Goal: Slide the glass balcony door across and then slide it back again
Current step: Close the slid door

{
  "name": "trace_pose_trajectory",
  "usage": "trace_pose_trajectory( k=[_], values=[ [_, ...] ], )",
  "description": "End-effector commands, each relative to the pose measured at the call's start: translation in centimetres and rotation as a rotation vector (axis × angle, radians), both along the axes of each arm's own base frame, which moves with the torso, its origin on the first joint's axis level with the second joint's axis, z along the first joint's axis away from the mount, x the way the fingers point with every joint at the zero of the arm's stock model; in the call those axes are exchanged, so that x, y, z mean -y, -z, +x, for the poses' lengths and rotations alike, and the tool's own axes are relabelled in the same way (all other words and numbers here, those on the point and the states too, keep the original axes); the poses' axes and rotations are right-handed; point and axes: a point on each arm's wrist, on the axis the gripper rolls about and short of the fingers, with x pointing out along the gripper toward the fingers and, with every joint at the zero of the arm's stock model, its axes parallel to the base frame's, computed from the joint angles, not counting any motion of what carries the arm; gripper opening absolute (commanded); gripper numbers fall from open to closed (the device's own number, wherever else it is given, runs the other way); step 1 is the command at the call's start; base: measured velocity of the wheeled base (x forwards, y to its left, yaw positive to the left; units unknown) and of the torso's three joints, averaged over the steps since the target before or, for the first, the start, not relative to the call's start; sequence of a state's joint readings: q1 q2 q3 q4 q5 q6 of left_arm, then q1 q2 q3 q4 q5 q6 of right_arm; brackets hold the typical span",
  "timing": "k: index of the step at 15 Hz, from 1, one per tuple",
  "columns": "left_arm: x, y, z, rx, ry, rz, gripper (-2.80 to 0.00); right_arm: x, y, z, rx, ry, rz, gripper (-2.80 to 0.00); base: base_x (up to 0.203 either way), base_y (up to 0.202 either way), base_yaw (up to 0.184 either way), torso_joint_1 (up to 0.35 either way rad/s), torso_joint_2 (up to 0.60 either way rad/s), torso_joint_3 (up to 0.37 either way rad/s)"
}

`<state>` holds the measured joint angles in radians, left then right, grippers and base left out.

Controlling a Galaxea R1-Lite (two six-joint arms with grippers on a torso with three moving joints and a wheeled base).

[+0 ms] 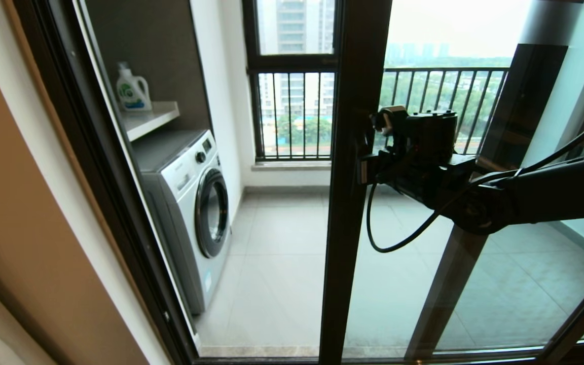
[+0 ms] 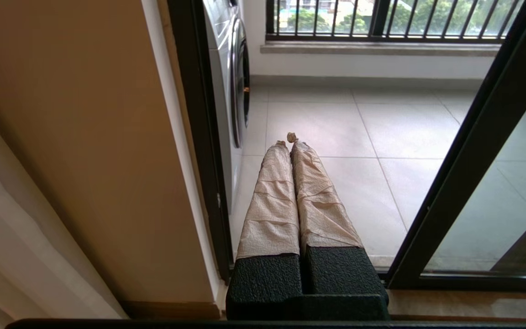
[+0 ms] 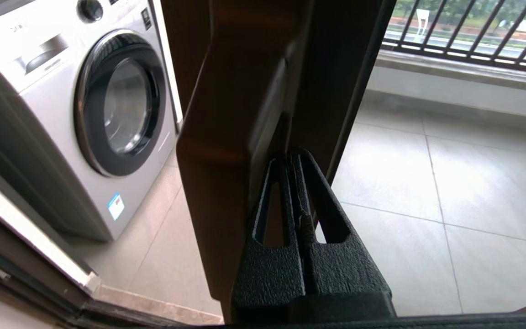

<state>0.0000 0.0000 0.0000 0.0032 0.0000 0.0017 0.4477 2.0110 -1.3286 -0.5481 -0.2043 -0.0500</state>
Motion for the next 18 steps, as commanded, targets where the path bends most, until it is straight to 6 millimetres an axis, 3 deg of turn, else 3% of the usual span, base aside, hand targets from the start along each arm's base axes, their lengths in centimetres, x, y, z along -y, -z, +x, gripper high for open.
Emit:
trace_pose_trajectory(
  k=[1,18],
  values=[
    [0.0,0.0,0.0,-0.002,0.000,0.000,-2.80,-0.3,0.0,-0.3,0.001,-0.001,-0.001,-2.80,0.000,0.000,0.000,0.000,0.00,0.000],
    [0.0,0.0,0.0,-0.001,0.000,0.000,-2.80,-1.7,0.4,-0.4,-0.002,-0.031,0.012,-2.80,0.000,0.000,0.000,0.000,0.00,0.000]
  ],
)
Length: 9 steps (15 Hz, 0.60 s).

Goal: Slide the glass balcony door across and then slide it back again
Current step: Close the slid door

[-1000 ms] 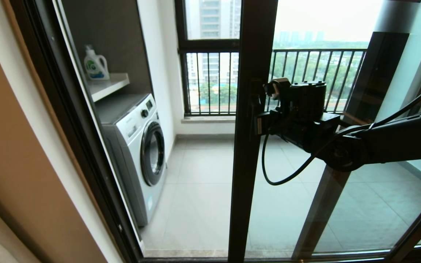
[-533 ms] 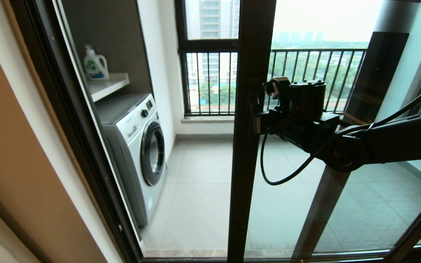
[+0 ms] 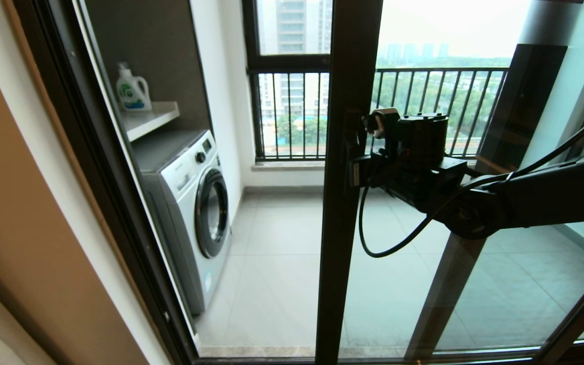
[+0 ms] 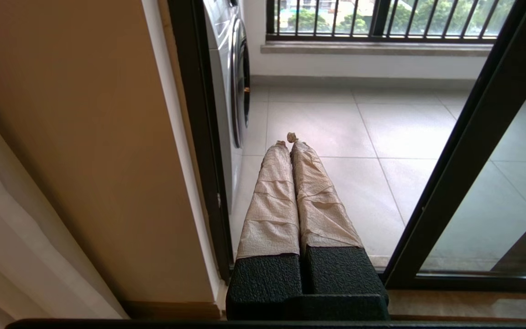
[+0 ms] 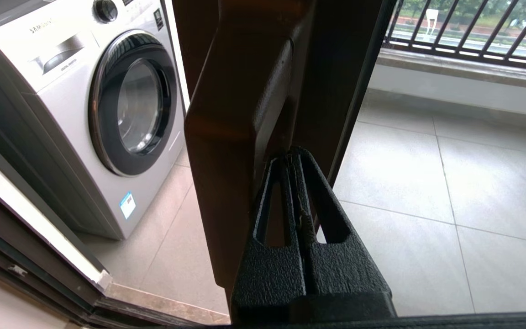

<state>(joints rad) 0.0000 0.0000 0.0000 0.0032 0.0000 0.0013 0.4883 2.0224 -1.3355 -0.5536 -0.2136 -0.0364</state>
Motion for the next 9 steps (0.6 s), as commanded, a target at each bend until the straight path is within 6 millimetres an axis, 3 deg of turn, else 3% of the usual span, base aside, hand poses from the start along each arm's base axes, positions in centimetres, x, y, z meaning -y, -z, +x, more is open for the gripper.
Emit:
trace_pose_trajectory(
  k=[1,9],
  values=[
    [0.00,0.00,0.00,0.000,0.000,0.000,-2.80,-0.20,0.02,0.07,0.004,-0.004,0.001,-2.80,0.000,0.000,0.000,0.000,0.00,0.000],
    [0.00,0.00,0.01,-0.001,0.000,0.000,-2.80,-0.83,0.01,-0.04,0.006,-0.018,0.003,-2.80,0.000,0.000,0.000,0.000,0.00,0.000]
  ],
)
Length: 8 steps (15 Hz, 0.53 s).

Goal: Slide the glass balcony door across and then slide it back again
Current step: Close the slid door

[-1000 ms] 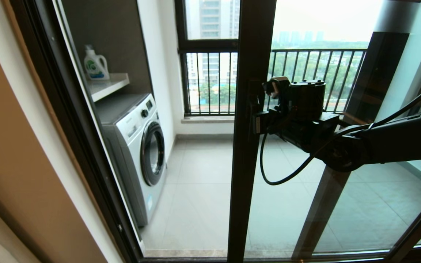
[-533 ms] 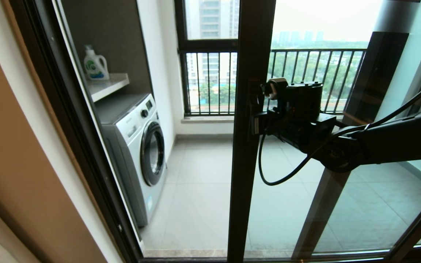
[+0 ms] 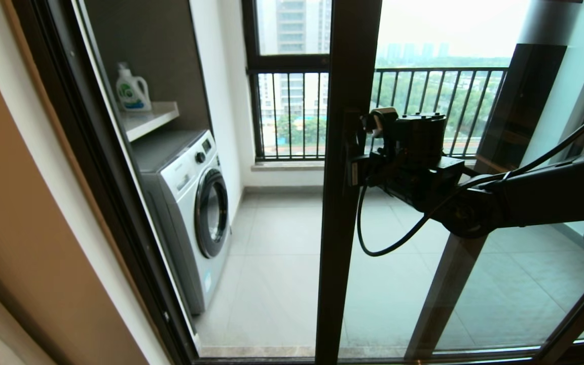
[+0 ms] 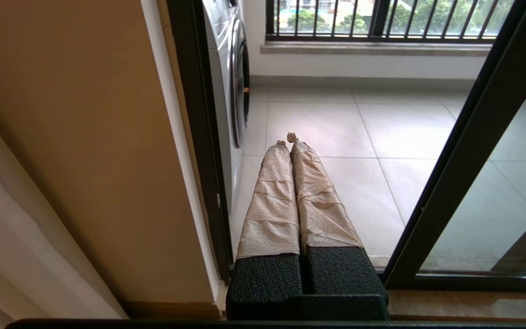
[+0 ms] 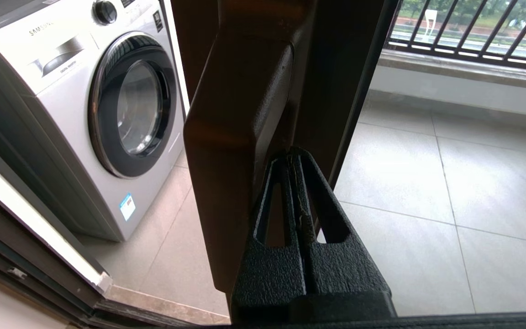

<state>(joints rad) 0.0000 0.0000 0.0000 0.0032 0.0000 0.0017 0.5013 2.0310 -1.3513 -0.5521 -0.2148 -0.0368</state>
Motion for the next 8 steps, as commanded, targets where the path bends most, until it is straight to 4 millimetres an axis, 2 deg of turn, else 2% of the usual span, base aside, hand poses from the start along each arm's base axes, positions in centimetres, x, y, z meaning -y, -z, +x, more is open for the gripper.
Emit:
trace_pose_trajectory(
  k=[1,8],
  values=[
    [0.0,0.0,0.0,-0.001,0.000,0.000,-2.80,-0.3,0.1,0.0,0.001,-0.008,0.001,-2.80,0.000,0.000,0.000,0.000,0.00,0.000],
    [0.0,0.0,0.0,-0.002,0.000,0.000,-2.80,-1.3,0.2,-0.3,0.004,-0.031,0.004,-2.80,0.000,0.000,0.000,0.000,0.00,0.000]
  ],
)
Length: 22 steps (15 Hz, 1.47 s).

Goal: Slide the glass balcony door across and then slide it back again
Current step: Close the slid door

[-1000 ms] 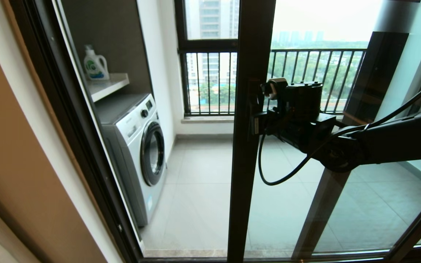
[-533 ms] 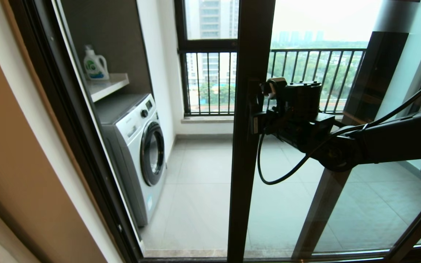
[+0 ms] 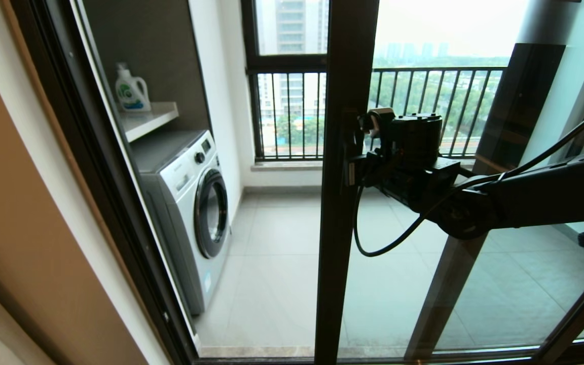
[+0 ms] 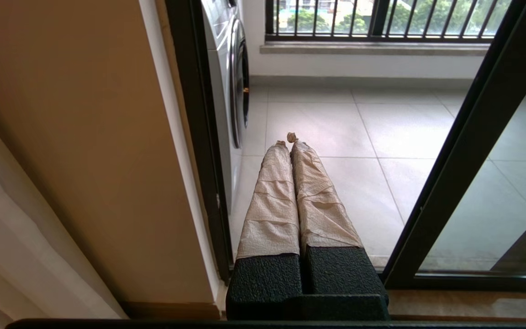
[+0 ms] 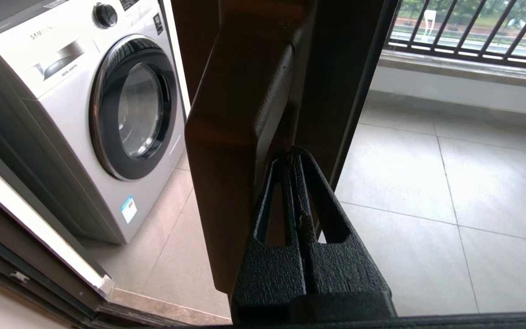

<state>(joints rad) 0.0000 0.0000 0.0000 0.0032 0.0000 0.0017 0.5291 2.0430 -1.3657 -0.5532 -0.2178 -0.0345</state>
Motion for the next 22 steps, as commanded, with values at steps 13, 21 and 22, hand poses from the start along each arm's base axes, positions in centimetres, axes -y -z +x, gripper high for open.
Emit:
trace_pose_trajectory(
  k=[13,21,22],
  values=[
    [0.00,0.00,0.00,0.000,0.000,0.000,-2.80,-0.84,0.28,-0.24,-0.002,-0.021,0.000,-2.80,0.000,0.000,0.000,0.000,0.00,0.000],
    [0.00,0.00,0.01,-0.001,0.000,0.000,-2.80,-0.91,0.30,-0.23,-0.002,-0.023,0.000,-2.80,0.000,0.000,0.000,0.000,0.00,0.000],
    [0.00,0.00,0.01,-0.001,0.000,0.000,-2.80,-0.96,0.44,-0.18,-0.005,-0.023,-0.002,-2.80,0.000,0.000,0.000,0.000,0.00,0.000]
  ],
)
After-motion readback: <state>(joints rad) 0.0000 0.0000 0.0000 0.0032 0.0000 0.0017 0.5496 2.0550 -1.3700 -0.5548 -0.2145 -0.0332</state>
